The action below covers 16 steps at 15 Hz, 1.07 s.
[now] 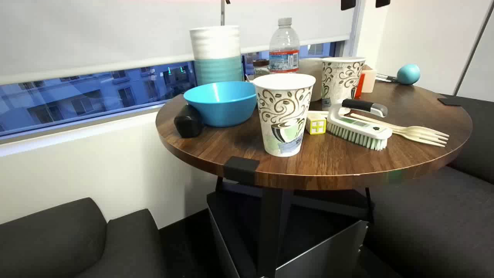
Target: Place the two coffee cups upside down
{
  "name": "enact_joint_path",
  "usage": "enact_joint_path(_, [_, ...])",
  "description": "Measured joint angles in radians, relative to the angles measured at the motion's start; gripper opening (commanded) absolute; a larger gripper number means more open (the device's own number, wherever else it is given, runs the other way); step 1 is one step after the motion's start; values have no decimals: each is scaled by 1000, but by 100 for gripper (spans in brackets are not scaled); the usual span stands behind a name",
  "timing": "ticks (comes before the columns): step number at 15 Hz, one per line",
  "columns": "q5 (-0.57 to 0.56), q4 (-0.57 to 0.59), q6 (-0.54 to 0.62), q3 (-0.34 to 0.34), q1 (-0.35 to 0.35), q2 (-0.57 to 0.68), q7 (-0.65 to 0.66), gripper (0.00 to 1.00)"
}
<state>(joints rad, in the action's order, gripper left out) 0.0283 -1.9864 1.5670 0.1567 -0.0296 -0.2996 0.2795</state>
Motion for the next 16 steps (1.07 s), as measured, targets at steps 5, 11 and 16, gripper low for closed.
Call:
enact_joint_path(5, [0, 0, 0, 0, 0, 0, 0, 100])
enact_joint_path(11, [4, -2, 80, 24, -63, 5, -48, 100])
enact_joint_path(16, [13, -45, 242, 73, -136, 36, -53, 100])
